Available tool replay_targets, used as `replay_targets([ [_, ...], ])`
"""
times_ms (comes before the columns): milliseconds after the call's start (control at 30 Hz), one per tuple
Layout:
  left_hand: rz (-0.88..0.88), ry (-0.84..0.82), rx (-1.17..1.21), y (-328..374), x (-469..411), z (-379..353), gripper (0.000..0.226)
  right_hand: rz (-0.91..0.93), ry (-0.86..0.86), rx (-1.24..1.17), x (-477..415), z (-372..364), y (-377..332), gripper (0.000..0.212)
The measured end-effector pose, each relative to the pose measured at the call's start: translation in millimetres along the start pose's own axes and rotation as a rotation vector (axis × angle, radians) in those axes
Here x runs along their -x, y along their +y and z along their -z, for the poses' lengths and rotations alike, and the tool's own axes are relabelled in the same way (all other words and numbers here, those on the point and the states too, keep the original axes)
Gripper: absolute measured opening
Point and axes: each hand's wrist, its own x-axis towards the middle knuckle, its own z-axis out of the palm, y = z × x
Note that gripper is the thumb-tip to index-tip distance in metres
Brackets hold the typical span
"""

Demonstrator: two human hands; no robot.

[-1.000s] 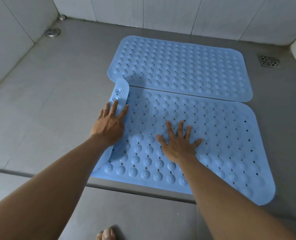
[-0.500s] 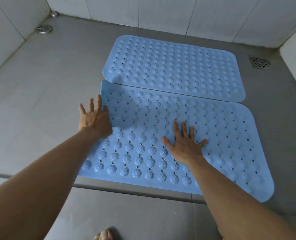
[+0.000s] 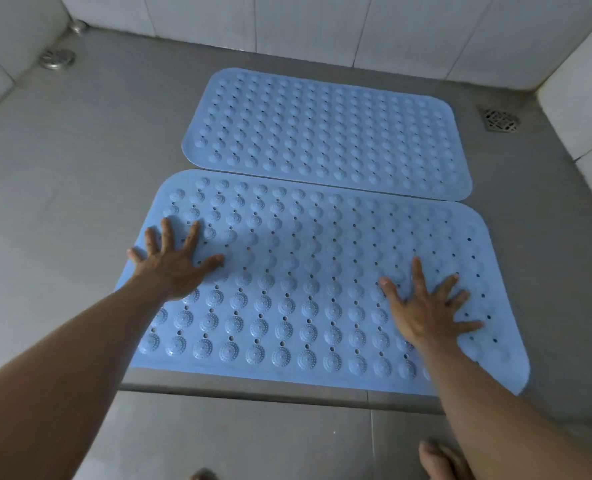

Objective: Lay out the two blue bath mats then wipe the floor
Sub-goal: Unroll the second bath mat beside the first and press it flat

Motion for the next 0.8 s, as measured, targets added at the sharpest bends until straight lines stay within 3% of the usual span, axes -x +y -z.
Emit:
replay_targets([
  [567, 0.007, 0.001, 0.012, 3, -6, -1, 0.090, 0.038, -0.077, -0.052, -8, 12, 2, 0.097],
  [800, 0.080, 0.073, 0.034, 10, -7, 5, 0.074, 0.015, -0.041, -0.065, -3, 14, -16, 0.099],
])
